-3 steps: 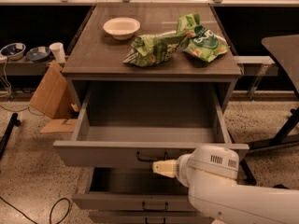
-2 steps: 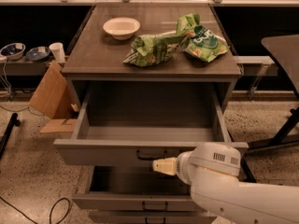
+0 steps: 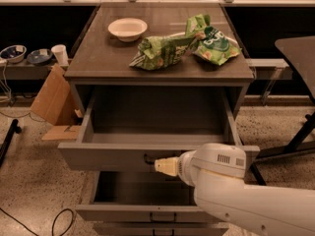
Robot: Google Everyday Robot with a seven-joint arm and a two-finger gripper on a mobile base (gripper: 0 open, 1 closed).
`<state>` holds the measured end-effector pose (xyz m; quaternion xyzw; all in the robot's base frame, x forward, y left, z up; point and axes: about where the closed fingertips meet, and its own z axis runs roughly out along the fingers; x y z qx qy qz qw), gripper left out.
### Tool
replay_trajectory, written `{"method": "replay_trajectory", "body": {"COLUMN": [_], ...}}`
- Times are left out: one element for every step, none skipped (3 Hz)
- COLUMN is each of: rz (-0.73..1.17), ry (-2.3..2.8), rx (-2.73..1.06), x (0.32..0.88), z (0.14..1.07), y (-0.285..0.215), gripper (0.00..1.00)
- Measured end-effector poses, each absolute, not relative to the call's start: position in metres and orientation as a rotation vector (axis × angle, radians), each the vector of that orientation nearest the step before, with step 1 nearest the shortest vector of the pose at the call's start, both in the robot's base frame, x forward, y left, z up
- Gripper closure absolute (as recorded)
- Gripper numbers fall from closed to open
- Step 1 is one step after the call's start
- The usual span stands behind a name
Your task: Close top drawer
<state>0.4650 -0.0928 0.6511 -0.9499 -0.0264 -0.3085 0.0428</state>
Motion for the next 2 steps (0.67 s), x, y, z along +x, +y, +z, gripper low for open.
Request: {"method": "replay_trajectory", "body": {"rz": [-0.973,-0.981], "ry": [-0.138,-0.129], "rx": [-2.886,-2.889], "x": [0.4729,0.4733], "z": [0.6596,0.6611], "y": [-0.0741,-0.0728], "gripper": [0.00,0.00]}}
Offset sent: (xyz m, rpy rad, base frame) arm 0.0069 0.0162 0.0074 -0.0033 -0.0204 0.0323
